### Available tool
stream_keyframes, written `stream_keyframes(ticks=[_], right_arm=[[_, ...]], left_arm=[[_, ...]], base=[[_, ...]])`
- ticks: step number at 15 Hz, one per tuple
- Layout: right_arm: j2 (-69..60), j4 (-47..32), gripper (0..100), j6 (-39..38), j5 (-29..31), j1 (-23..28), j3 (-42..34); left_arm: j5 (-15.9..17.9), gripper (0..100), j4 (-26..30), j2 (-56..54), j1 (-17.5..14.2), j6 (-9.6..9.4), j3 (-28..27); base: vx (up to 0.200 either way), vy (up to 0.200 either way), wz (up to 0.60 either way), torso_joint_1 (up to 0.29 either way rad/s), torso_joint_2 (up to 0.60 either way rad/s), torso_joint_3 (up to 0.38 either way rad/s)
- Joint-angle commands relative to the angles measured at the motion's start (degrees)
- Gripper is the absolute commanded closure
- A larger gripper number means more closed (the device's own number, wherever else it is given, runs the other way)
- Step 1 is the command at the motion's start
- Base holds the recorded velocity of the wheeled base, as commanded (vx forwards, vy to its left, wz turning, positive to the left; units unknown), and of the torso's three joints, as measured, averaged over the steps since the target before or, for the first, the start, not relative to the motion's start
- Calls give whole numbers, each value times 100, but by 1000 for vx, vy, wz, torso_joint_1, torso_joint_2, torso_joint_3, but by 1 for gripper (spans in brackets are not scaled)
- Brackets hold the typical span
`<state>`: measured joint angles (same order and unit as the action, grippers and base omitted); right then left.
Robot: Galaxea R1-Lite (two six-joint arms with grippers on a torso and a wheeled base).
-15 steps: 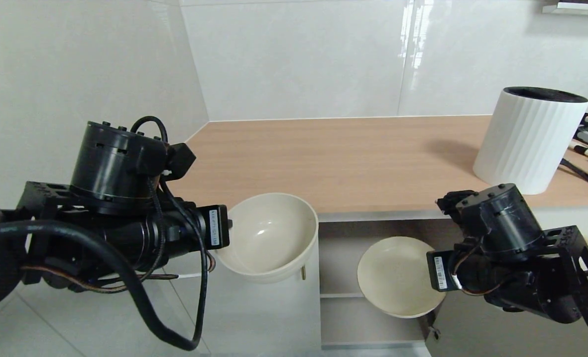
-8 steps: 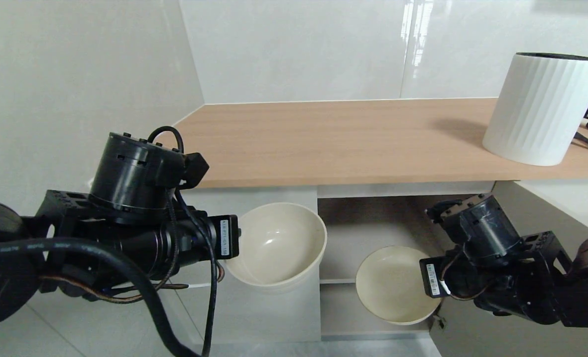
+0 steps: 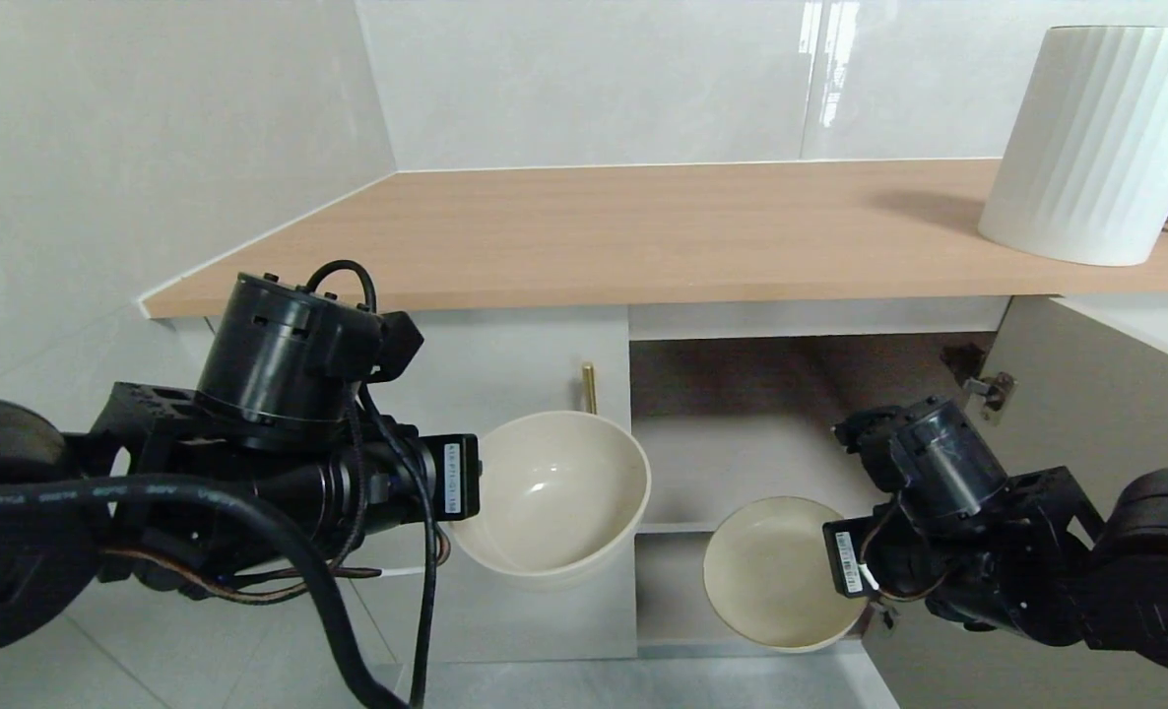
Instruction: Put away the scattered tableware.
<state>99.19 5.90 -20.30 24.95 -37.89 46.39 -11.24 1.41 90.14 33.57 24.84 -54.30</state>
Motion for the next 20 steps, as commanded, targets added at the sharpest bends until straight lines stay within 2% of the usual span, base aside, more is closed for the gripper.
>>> stream_keyframes(ticks=[1, 5, 7, 8, 9, 10, 11, 12, 15, 17, 20], right_arm=[[74, -1, 100, -1, 1, 1, 2], [267, 131, 100, 35, -70, -43, -209], [777, 887, 100, 8, -122, 150, -156], [847, 992, 100, 17, -131, 185, -130], [1427, 1827, 100, 43, -228, 484, 231], [1708, 1906, 100, 52, -237, 590, 538], [1708, 1906, 100, 52, -237, 590, 538], [2262, 1915, 100, 52, -219, 774, 1039], [3036, 1906, 100, 61, -219, 959, 1777], [3370, 1897, 100, 70, -219, 968, 2085], [3721, 1888, 100, 79, -219, 1187, 2612]], left_arm=[[-10, 100, -1, 30, 0, 3, -2], [-1, 100, -1, -14, 0, -15, -2], [8, 100, -1, -102, 0, -76, -2], [8, 100, -1, -110, 0, -120, -2], [17, 100, -10, -128, 9, -340, 68], [17, 100, -10, -128, 9, -401, 77], [17, 100, -10, -128, 9, -401, 77], [17, 100, -10, -102, 0, -410, 60], [25, 100, -194, -66, 9, -437, 112], [60, 100, -264, -31, 9, -595, 165], [60, 100, -370, 4, 9, -630, 209]], base=[[0, 0, 0, -12, 85, 71], [0, 0, 0, 1, 14, 10], [0, 0, 0, 0, 0, 0], [0, 0, 0, 0, 0, 0], [0, 0, 0, 0, 0, 0], [0, 0, 0, 0, 0, 0], [0, 0, 0, 0, 0, 0], [0, 0, 0, 0, 0, 0], [0, 0, 0, 0, 0, 0], [0, 0, 0, 0, 0, 0], [0, 0, 0, 0, 0, 0]])
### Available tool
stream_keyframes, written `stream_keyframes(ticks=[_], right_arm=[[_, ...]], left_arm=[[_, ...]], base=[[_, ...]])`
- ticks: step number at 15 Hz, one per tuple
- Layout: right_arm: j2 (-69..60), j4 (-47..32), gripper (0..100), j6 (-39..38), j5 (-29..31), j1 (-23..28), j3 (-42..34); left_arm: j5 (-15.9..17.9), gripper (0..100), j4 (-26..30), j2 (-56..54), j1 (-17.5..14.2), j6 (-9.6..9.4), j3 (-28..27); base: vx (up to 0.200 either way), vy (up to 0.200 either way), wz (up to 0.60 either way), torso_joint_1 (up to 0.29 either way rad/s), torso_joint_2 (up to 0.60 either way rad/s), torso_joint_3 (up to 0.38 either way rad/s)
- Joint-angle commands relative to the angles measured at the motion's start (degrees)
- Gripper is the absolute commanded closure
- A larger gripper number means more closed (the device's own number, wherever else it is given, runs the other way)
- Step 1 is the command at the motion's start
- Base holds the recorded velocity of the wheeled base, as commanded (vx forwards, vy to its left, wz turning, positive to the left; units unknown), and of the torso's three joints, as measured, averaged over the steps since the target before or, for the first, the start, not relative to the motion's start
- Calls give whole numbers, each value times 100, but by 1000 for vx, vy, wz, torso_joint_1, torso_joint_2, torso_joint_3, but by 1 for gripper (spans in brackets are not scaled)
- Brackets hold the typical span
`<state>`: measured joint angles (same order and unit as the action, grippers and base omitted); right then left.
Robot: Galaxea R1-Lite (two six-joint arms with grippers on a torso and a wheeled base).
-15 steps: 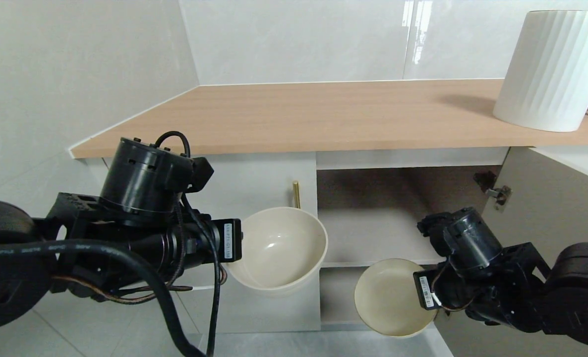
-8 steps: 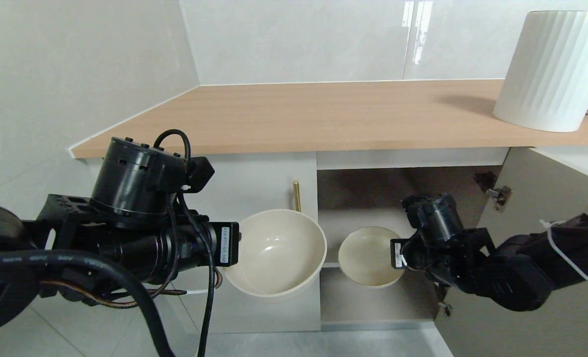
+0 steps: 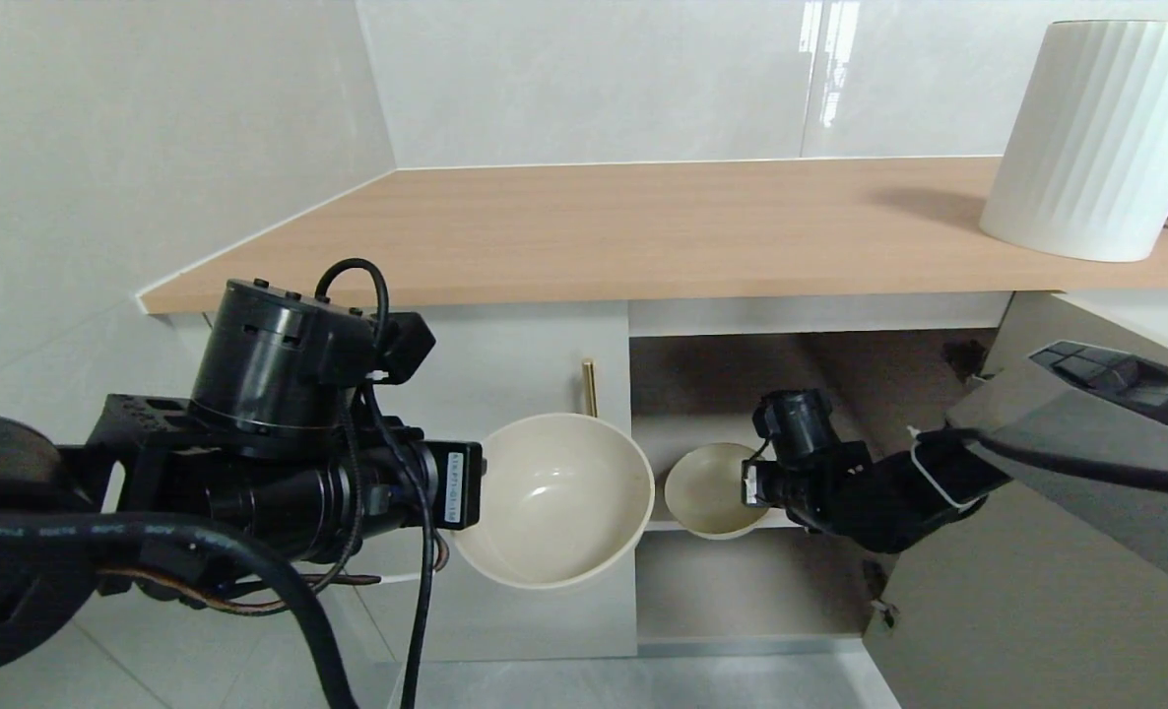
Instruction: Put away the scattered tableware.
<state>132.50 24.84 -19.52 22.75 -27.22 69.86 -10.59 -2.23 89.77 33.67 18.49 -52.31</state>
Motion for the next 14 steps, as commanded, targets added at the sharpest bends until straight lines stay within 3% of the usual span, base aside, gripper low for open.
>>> stream_keyframes(ticks=[1, 5, 14], right_arm=[[514, -32, 100, 1, 10, 200, 388], [874, -50, 100, -8, 28, 551, 836], [1393, -59, 100, 1, 274, 692, 1539]], left_arm=[[-4, 100, -5, 40, -1, 5, 19], [-13, 100, -14, 5, 52, -4, 63], [-13, 100, -164, 58, 105, -4, 125]], base=[[0, 0, 0, 0, 0, 0], [0, 0, 0, 0, 0, 0], [0, 0, 0, 0, 0, 0]])
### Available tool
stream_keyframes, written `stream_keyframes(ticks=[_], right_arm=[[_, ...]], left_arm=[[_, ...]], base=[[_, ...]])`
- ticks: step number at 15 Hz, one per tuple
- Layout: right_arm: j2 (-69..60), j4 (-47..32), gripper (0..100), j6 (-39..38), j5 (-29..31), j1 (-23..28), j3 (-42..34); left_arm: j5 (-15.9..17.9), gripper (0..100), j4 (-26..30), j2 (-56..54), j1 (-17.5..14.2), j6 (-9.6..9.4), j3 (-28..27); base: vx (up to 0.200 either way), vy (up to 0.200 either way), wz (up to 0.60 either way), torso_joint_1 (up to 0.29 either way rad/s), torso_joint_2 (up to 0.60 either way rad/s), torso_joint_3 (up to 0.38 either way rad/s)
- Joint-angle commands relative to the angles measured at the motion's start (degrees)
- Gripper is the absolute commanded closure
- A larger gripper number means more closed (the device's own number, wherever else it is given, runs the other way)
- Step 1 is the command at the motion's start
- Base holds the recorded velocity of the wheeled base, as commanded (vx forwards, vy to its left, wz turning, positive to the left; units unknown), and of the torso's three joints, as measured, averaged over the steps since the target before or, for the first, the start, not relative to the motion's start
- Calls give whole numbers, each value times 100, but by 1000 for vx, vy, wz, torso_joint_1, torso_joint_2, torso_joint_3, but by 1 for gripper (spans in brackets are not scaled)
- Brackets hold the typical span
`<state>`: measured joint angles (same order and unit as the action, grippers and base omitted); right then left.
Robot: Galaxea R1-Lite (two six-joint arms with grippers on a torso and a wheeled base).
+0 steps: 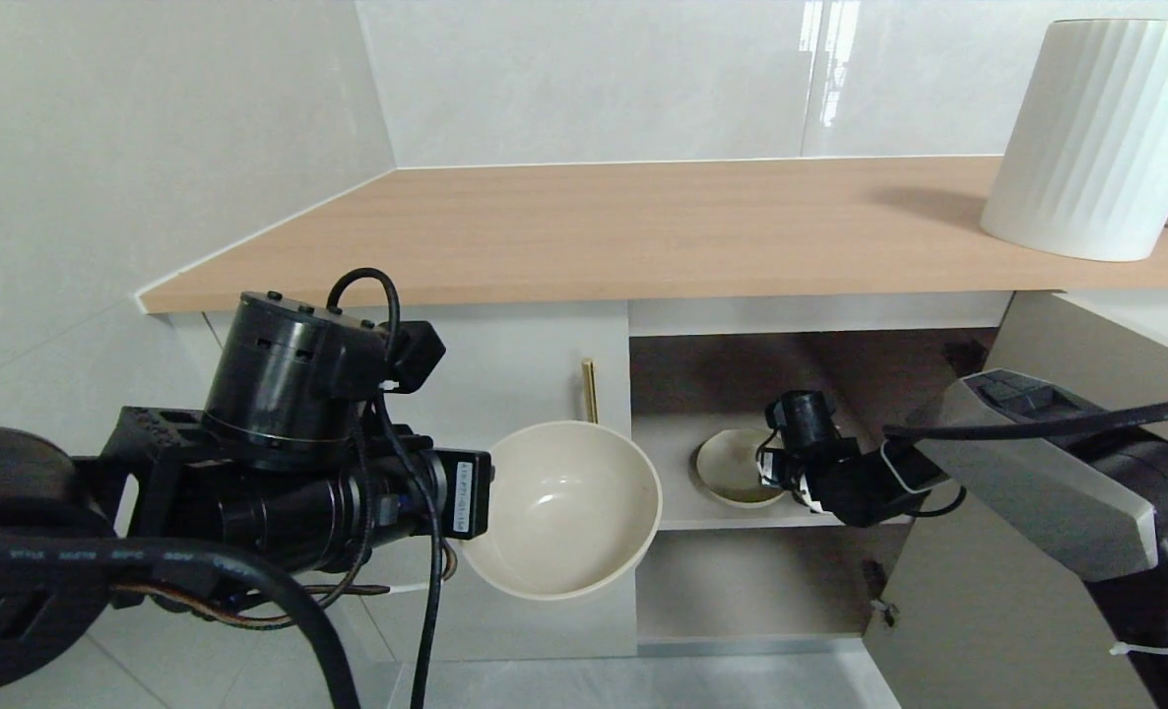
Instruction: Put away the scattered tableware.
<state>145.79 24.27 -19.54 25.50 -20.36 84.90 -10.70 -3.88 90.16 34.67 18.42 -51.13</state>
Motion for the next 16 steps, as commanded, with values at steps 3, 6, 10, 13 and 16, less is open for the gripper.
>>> stream_keyframes(ticks=[3, 6, 10, 13, 16], right_arm=[[46, -1, 100, -6, 7, -3, 18], [29, 7, 0, -6, 7, -3, 9], [-323, 7, 0, -32, 7, -12, -281], [-1527, 16, 0, -50, -291, -205, -1537], [-2942, -45, 0, 3, -1030, -627, -2689]], left_arm=[[-2, 100, 1, 45, 13, 4, 6], [-2, 100, 1, 37, 13, 4, 6], [-2, 100, -8, 89, 13, 4, 24], [-2, 100, -17, 265, 128, -49, 50], [-72, 100, -377, 661, 347, -321, 103]], base=[[0, 0, 0, 0, 0, 0], [0, 0, 0, 0, 0, 0], [0, 0, 0, 0, 0, 0], [0, 0, 0, 0, 0, 0], [0, 0, 0, 0, 0, 0]])
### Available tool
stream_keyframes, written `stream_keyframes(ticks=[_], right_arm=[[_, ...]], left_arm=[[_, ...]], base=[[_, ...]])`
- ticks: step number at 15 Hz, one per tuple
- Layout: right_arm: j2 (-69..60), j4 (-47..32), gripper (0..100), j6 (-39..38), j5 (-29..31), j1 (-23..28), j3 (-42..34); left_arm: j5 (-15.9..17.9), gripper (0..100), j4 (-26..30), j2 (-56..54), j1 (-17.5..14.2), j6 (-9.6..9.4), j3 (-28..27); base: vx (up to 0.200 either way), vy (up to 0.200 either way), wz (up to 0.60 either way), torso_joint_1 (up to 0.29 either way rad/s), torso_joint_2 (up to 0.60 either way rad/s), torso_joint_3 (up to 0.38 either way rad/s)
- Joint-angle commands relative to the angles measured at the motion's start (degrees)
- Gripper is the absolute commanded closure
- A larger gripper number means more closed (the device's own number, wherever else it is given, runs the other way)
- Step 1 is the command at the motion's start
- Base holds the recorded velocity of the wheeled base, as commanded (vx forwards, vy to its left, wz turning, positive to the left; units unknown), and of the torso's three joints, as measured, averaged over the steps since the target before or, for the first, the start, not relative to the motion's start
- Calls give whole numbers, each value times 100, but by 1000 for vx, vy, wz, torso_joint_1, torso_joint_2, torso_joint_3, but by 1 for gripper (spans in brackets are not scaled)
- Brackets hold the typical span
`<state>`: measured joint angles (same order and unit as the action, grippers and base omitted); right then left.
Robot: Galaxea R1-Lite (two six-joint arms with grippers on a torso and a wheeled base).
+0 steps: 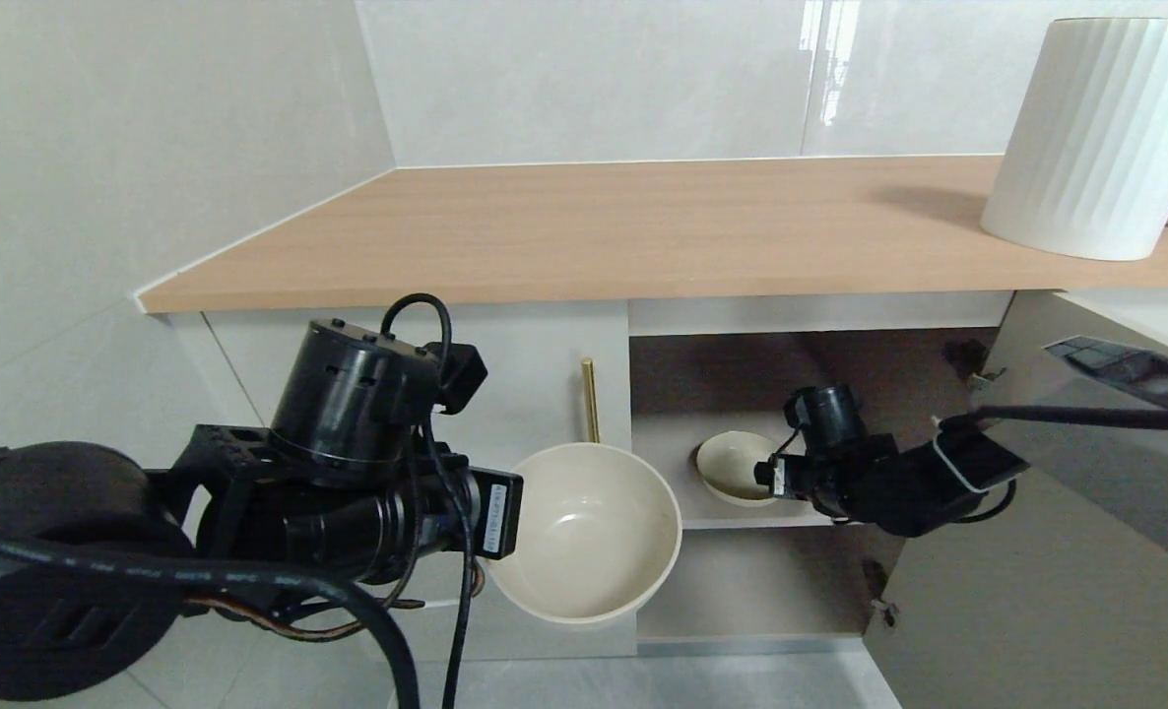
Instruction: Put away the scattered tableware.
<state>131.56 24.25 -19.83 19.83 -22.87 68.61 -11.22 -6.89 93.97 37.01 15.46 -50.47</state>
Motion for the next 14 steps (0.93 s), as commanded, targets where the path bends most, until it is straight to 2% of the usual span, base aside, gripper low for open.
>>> stream_keyframes(ticks=[1, 4, 5, 7, 8, 11, 14], right_arm=[[-1827, -148, 0, 41, -480, -455, -1253], [-2882, -948, 0, 41, -560, -631, -1368], [-3207, -1150, 0, 41, -779, -728, -1376], [-3585, -1519, 0, 23, -1289, -903, -1394], [-3655, -1801, 0, -3, -1535, -1202, -1385], [-3268, -1827, 0, -258, -1535, -1694, -1394], [-2917, -1818, 0, -381, -1535, -1941, -1394]], left_arm=[[-109, 100, -287, 421, 166, -87, 107], [-619, 100, -1078, 948, 228, -359, 397], [-636, 100, -1236, 1036, 245, -394, 433], [-645, 100, -1271, 1124, 316, -394, 441], [-671, 100, -1280, 1194, 421, -377, 441], [-759, 100, -1280, 1212, 641, -350, 441], [-777, 100, -1342, 1326, 702, -342, 450]], base=[[0, 0, 0, 0, 0, 0], [0, 0, 0, 0, 0, 0], [0, 0, 0, 0, 0, 0], [0, 0, 0, 0, 0, 0], [0, 0, 0, 0, 0, 0], [0, 0, 0, 0, 0, 0], [0, 0, 0, 0, 0, 0]])
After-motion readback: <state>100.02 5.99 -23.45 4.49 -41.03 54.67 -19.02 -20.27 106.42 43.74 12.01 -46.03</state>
